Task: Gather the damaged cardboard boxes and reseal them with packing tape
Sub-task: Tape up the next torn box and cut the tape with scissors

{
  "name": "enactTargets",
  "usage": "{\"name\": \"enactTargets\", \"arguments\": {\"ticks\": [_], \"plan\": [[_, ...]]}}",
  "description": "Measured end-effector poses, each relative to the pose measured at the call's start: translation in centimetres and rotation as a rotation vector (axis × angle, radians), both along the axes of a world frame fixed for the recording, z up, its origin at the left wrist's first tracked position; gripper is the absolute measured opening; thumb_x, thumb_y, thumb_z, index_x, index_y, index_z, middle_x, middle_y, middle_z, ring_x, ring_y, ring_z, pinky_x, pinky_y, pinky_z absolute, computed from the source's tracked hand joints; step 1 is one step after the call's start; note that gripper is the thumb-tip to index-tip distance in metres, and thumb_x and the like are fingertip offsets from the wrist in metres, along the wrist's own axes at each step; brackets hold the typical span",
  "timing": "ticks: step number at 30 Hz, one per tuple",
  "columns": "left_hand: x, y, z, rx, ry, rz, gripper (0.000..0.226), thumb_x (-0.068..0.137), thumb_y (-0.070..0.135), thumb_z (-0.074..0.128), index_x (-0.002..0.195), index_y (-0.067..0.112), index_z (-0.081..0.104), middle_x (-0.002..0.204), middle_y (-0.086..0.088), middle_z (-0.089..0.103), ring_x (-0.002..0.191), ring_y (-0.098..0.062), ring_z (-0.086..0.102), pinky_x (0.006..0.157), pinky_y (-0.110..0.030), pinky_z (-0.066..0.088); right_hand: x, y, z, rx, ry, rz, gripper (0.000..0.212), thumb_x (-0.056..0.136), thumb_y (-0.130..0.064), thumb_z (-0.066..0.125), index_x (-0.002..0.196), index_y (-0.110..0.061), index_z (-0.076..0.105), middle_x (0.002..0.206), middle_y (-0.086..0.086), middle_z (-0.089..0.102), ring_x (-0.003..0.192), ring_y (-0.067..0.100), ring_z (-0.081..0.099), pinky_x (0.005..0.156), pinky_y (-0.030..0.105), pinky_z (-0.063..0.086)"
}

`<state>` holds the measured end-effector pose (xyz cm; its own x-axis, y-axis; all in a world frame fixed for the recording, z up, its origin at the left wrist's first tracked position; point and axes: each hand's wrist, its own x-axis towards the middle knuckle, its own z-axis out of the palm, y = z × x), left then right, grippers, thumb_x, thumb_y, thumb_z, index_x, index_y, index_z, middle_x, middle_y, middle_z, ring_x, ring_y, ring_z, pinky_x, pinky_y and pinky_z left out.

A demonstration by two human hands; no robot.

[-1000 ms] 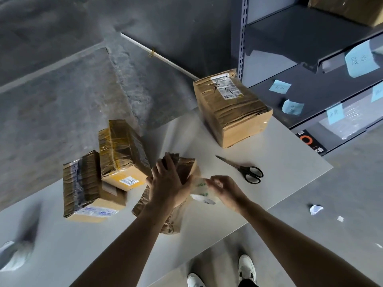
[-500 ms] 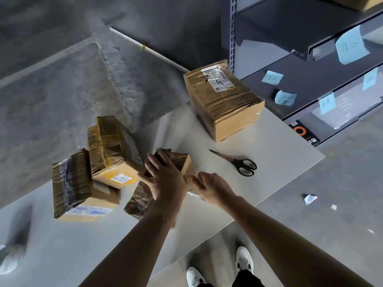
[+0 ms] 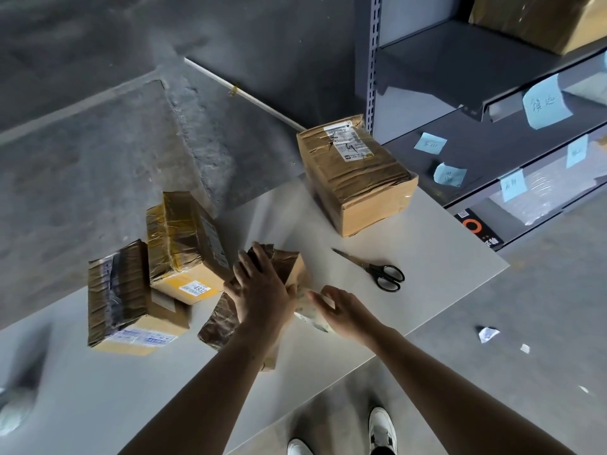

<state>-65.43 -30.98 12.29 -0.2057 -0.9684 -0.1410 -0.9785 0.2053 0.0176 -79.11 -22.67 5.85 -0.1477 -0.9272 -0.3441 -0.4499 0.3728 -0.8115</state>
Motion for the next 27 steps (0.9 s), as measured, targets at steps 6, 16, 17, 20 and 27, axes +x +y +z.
{"name": "enactTargets", "arguments": {"ticks": [6,16,17,20,27], "plan": [[0.5,-0.2,0.3,0.064,0.064,-0.013,0.113,0.084,0.057,0.062,0.154,0.011,-0.014,0.163,-0.019,-0.006,0.150,-0.037,0.003,0.115,-0.061,0.017,-3.6,-0.9,-2.3,-0.234,0.392,-0.316,0.009,0.094,-0.015,0.059,0.093,-0.006,0.060,0.090,0.015,0.065,0.088,0.039,0.060,0.074,0.042,0.049],[1.9,-3.7,0.6,0.124,0.026,-0.361,0.113,0.083,0.057,0.065,0.156,0.015,-0.011,0.164,-0.011,-0.001,0.151,-0.029,0.003,0.121,-0.055,0.008,-8.2,0.7,-2.5,0.101,0.788,-0.096,0.046,0.092,-0.005,0.058,0.135,-0.012,0.046,0.122,0.011,0.049,0.109,0.026,0.050,0.094,0.033,0.044],[1.9,-4.1,0.7,0.134,0.017,-0.419,0.114,0.083,0.058,0.064,0.156,0.015,-0.014,0.164,-0.010,-0.003,0.152,-0.027,0.000,0.122,-0.054,0.005,-8.4,0.7,-2.5,0.093,0.802,-0.081,0.043,0.093,-0.005,0.056,0.134,-0.013,0.047,0.121,0.010,0.050,0.108,0.026,0.050,0.093,0.033,0.043],[1.5,-5.0,0.9,0.162,-0.021,-0.570,0.114,0.085,0.056,0.062,0.154,0.016,-0.020,0.165,-0.007,-0.007,0.152,-0.023,-0.008,0.122,-0.053,-0.005,-9.0,0.6,-2.3,0.092,0.792,-0.063,0.032,0.097,-0.010,0.053,0.129,-0.014,0.049,0.116,0.009,0.053,0.106,0.026,0.053,0.091,0.033,0.043],[0.1,-6.0,1.9,0.204,-0.095,-0.794,0.108,0.091,0.031,0.062,0.152,0.018,-0.027,0.164,-0.001,-0.021,0.150,-0.015,-0.020,0.122,-0.048,-0.011,-8.9,0.8,-1.3,0.163,0.736,-0.006,0.032,0.096,-0.003,0.052,0.126,-0.009,0.046,0.115,0.010,0.052,0.110,0.026,0.051,0.082,0.032,0.048]]}}
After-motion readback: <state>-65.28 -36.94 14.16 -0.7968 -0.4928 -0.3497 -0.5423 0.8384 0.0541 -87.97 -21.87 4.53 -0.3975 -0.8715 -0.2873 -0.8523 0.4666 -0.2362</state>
